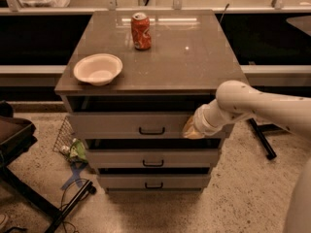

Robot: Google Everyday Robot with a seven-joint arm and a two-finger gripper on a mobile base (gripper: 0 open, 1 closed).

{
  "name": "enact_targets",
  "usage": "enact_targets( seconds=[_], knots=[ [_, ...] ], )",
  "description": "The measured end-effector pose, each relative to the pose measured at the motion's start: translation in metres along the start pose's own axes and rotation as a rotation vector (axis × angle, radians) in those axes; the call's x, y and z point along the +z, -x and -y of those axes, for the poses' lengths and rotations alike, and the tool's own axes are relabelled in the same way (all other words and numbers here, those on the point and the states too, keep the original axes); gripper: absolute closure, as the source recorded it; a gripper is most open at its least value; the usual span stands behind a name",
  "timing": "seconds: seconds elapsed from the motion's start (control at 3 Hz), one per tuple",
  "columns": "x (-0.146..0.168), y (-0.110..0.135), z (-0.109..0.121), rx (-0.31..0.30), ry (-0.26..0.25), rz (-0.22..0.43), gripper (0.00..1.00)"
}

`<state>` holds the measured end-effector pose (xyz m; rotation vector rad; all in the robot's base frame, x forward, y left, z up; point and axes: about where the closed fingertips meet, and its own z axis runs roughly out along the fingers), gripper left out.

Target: Close top drawer

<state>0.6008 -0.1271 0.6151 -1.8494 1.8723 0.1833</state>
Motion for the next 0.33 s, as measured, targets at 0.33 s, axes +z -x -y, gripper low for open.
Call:
enact_targets(
  seconds=[0.33],
  knots=[
    [-0.0005,0.0003,-0.0025,0.000,0.000,0.000,1.00]
  ],
)
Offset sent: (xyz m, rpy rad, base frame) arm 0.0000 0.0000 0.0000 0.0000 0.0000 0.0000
